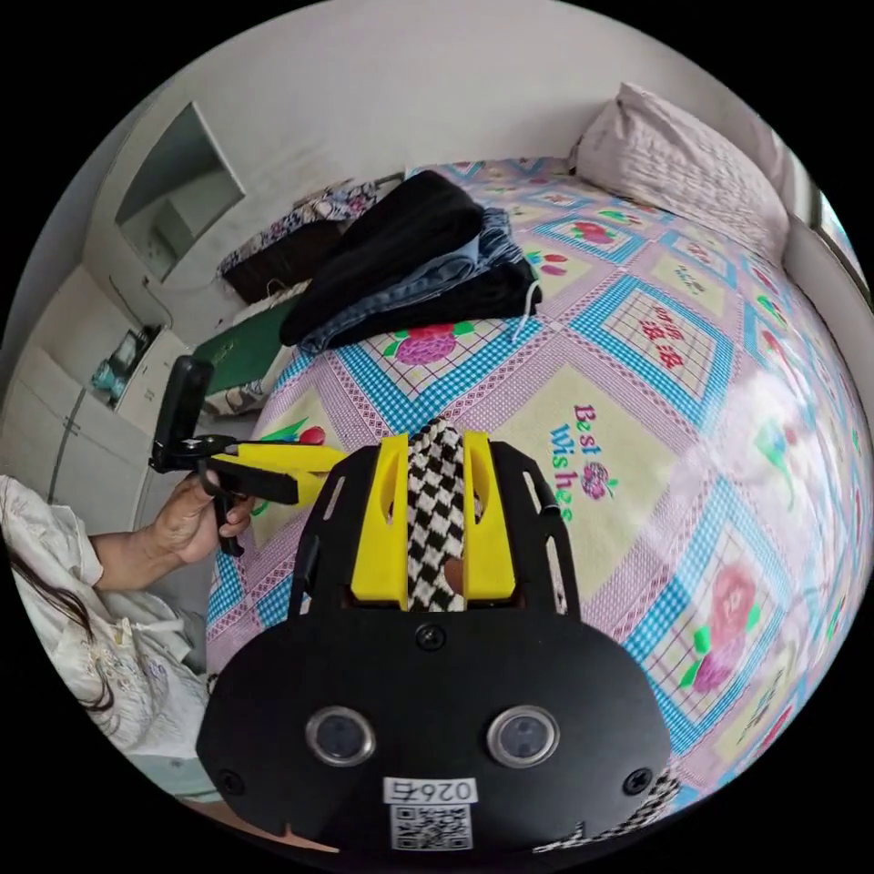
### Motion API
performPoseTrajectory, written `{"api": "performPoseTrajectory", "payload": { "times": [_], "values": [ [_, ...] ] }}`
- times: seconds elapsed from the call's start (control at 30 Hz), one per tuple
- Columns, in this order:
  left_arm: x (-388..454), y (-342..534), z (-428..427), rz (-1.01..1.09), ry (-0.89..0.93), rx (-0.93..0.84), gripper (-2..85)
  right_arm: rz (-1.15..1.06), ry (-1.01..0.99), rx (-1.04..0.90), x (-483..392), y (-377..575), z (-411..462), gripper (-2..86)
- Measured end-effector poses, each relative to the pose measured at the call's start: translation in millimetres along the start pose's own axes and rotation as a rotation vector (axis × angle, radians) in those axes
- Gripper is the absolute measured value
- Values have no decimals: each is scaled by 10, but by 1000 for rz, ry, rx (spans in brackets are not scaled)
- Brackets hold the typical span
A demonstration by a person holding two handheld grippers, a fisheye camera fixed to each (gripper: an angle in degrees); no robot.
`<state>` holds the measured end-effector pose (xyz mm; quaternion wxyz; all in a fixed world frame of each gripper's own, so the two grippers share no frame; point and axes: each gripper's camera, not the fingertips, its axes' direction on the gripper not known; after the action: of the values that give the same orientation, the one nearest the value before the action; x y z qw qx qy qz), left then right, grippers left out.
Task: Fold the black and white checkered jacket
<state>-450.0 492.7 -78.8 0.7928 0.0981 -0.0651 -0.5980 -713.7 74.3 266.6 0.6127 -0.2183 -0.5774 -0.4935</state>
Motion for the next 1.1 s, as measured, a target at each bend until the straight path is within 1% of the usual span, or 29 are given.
{"api": "performPoseTrajectory", "payload": {
  "times": [0.1, 0.17, 0.2, 0.27, 0.3, 0.4, 0.47, 0.5, 0.57, 0.6, 0.63, 0.67, 0.7, 0.77, 0.83, 0.87, 0.97, 1.03, 1.1],
  "values": [
    [58, 31, 7, 39, -50, -17, 153, -95, 37, -143, -74, -247, 349, 77],
    [78, 31, 64, 53, -66, -84, 102, -145, 98, -266, -160, -312, 647, 65],
    [84, 36, 84, 58, -90, -111, 80, -156, 117, -282, -189, -305, 685, 57],
    [107, 49, 19, 69, -64, -106, 65, -137, 151, -246, -236, -283, 563, -1],
    [153, 68, -80, 85, -9, -76, 61, -135, 150, -234, -242, -265, 508, -5],
    [421, 167, -366, 156, 91, 10, 53, -101, 138, -103, -237, -67, -30, -13],
    [694, 270, -521, 220, 177, 49, 48, -54, 106, 62, -214, 244, -756, -15],
    [927, 362, -612, 279, 235, 66, 47, -45, 100, 108, -215, 350, -963, -15],
    [1339, 541, -725, 390, 292, 80, 46, -22, 76, 288, -264, 879, -1820, -15],
    [1639, 693, -784, 474, 321, 85, 47, -17, 76, 332, -292, 1040, -2035, -15],
    [1947, 875, -822, 559, 348, 85, 47, -15, 84, 411, -376, 1390, -2443, -15],
    [2095, 972, -829, 599, 360, 82, 47, -13, 110, 475, -491, 1764, -2810, -15],
    [2387, 1184, -818, 677, 381, 69, 47, -9, 126, 500, -556, 1954, -2975, -15],
    [2790, 1530, -745, 777, 409, 34, 47, 26, 214, 579, -856, 2733, -3497, -16],
    [3247, 2033, -549, 893, 427, -34, 47, 74, 286, 612, -1072, 3311, -3755, -16],
    [3342, 2161, -486, 917, 424, -53, 47, 116, 324, 622, -1187, 3680, -3867, -15],
    [3698, 2785, -105, 1005, 403, -183, 48, 232, 375, 612, -1365, 4485, -3952, -15],
    [3842, 3257, 224, 1053, 364, -290, 48, 313, 346, 605, -1376, 4907, -3905, -15],
    [3876, 3578, 464, 1077, 304, -359, 49, 399, 302, 592, -1342, 5271, -3809, -15]
  ]
}}
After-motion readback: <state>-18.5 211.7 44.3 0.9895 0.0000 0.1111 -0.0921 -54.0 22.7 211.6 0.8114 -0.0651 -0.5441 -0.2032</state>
